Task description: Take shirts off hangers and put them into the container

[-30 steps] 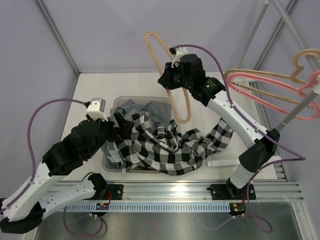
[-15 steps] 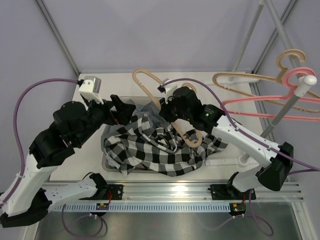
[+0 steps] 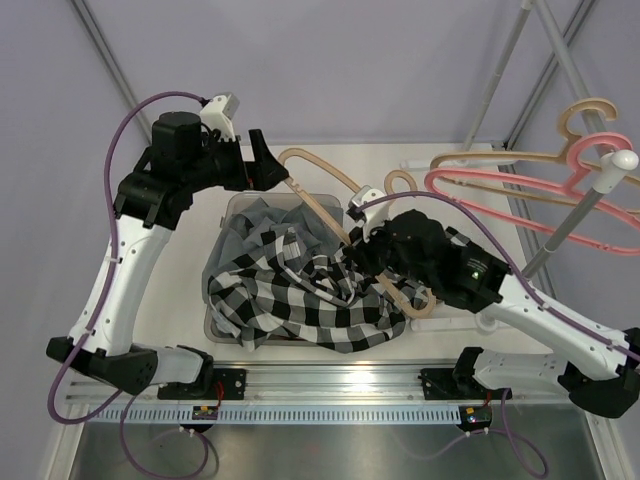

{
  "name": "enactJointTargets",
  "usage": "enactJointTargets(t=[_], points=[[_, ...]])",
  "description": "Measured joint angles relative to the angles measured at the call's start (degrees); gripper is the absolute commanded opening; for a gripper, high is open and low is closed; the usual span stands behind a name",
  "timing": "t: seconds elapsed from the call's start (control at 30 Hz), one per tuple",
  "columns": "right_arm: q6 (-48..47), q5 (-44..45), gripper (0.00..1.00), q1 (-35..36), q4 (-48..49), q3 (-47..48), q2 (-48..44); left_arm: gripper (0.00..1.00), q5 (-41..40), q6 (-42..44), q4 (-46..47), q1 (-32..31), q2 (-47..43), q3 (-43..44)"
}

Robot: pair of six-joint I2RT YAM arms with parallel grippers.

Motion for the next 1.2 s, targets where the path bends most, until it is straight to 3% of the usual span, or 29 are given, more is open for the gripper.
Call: enactJointTargets(t=[0.27,0.5,0.63,0.7,0.73,0.77,0.87,0.9,0.97,1.1,1.13,1.17,1.2], points=[[-0.63,0.11,0.0,0.48,-3.06,-0.15,-5.09,0.99,18.4,-3.61,7.45,1.33,1.9,-2.23],[-1.03,-0.09,0.0,1.4,-4.17,-0.2,-4.57,0.99,33.07,-15.15,24.41,1.38,2.01,-11.8],[-1.27,-0.2,0.0,1.66,-4.74,-0.2,-4.52,0.98,37.31,-20.44,31.41,1.4,2.19,-14.01],[-1.33,-0.28,0.0,1.77,-4.98,-0.2,-4.44,0.81,38.95,-23.71,35.82,1.4,2.19,-15.02],[-1.36,-0.2,0.0,1.88,-5.05,-0.17,-4.31,0.68,39.5,-25.18,37.66,1.4,2.19,-15.56],[-1.4,0.02,0.0,1.99,-5.14,-0.11,-4.17,0.49,39.93,-26.49,39.21,1.4,2.19,-16.02],[-1.62,0.37,0.0,2.54,-5.4,0.0,-3.98,0.22,40.79,-29.55,42.8,1.77,2.19,-17.49],[-1.68,0.52,0.0,2.71,-5.53,0.09,-4.02,0.19,40.92,-30.4,43.47,1.84,2.19,-17.84],[-1.88,0.59,0.0,2.78,-5.92,0.33,-4.13,0.01,41.07,-31.3,44.54,1.88,2.19,-18.36],[-2.23,1.16,0.0,2.8,-7.23,1.05,-4.15,0.0,41.42,-32.17,45.53,1.86,2.19,-18.91],[-2.29,1.4,0.11,2.82,-7.54,1.29,-4.11,0.0,41.4,-32.37,45.99,1.86,2.03,-19.34],[-2.32,2.08,0.47,2.95,-8.09,1.66,-4.04,0.0,41.31,-32.61,46.6,1.86,1.79,-19.91],[-2.03,2.73,0.61,3.19,-8.83,2.1,-3.89,0.0,41.05,-33.2,47.74,1.86,1.25,-21.0]])
